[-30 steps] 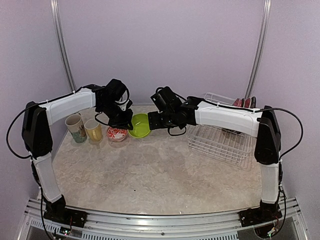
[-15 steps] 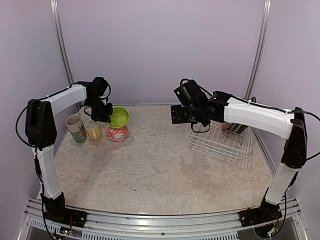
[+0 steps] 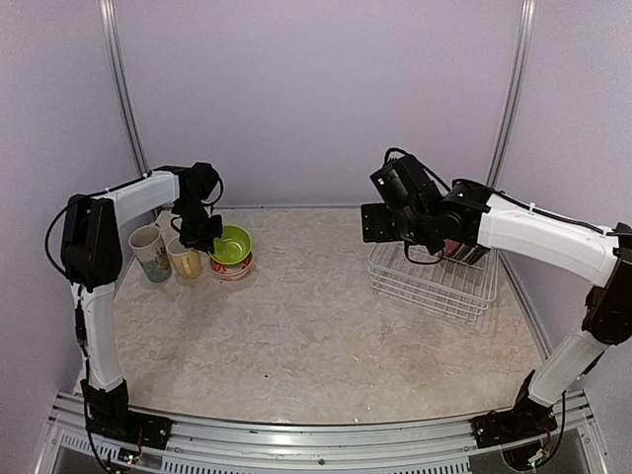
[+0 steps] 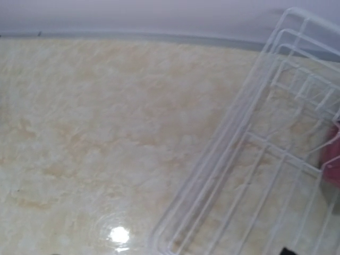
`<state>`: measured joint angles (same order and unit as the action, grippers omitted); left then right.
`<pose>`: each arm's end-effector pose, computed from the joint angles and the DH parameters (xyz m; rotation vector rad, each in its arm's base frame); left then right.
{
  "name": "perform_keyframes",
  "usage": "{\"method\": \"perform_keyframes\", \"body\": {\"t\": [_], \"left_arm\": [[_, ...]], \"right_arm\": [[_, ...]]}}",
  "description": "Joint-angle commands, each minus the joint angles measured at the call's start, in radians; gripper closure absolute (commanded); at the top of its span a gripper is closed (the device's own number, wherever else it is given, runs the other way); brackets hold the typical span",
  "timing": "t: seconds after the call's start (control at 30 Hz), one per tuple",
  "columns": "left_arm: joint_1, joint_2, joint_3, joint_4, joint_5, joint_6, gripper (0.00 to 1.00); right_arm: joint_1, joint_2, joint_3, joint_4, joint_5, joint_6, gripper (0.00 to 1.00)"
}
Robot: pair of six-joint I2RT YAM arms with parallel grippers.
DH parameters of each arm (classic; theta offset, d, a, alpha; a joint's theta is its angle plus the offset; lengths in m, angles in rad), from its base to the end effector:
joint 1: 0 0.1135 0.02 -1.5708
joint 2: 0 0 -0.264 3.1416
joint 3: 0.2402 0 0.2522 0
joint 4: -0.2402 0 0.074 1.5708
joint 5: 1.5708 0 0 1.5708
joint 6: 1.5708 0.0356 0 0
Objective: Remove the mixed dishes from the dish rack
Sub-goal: Place the bowl in the bowl.
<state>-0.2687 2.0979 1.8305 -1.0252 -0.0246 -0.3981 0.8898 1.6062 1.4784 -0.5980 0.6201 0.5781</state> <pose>0.4196 -0.1146 0.2294 -0.1904 2.8628 -0.0981 0.2408 0.2643 0.3373 -0.0274 2.1442 0.1342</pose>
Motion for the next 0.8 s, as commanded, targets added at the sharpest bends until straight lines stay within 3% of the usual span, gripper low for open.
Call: {"method": "perform_keyframes", "body": {"t": [0.0, 0.27, 0.77], "left_arm": [[0.001, 0.028, 0.026, -0.031, -0.024, 0.017, 0.97], [0.0, 0.029, 0.019, -0.035, -0.004, 0.017, 0.93], [-0.016, -0.05, 0.01, -0.039, -0.01, 0.027, 0.69]], "right_arm": [[-0.008, -0.079, -0.044, -0.031, 0.073, 0.008, 0.13], [-0.016, -0.133, -0.077, -0.018, 0.093, -0.004, 0.12], [-0.021, -0.074, -0.035, -0.088, 0.086, -0.044, 0.11]]}}
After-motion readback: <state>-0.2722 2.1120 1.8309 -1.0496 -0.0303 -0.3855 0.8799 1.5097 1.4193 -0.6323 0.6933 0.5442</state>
